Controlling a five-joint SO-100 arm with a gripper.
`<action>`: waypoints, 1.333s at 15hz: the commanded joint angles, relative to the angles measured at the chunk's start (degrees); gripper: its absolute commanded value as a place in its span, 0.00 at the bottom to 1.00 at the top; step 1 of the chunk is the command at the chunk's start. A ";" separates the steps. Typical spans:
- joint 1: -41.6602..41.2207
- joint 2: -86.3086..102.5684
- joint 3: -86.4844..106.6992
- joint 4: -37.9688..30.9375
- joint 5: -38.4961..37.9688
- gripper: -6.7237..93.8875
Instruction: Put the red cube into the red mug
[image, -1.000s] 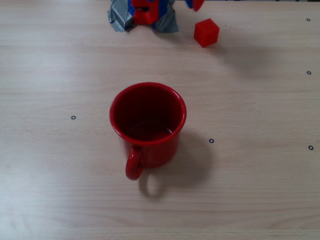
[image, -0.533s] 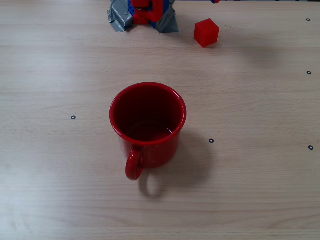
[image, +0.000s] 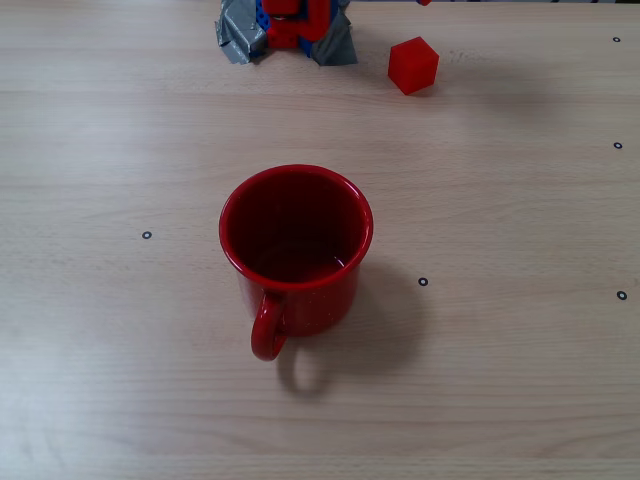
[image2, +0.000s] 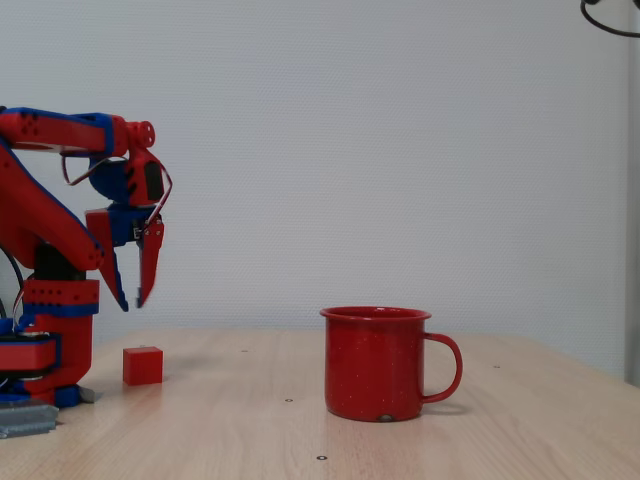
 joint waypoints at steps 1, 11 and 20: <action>-2.46 1.41 0.09 -1.58 0.62 0.38; 1.85 0.70 11.78 -7.65 -10.46 0.64; 0.00 -1.76 18.81 -17.49 -7.91 0.63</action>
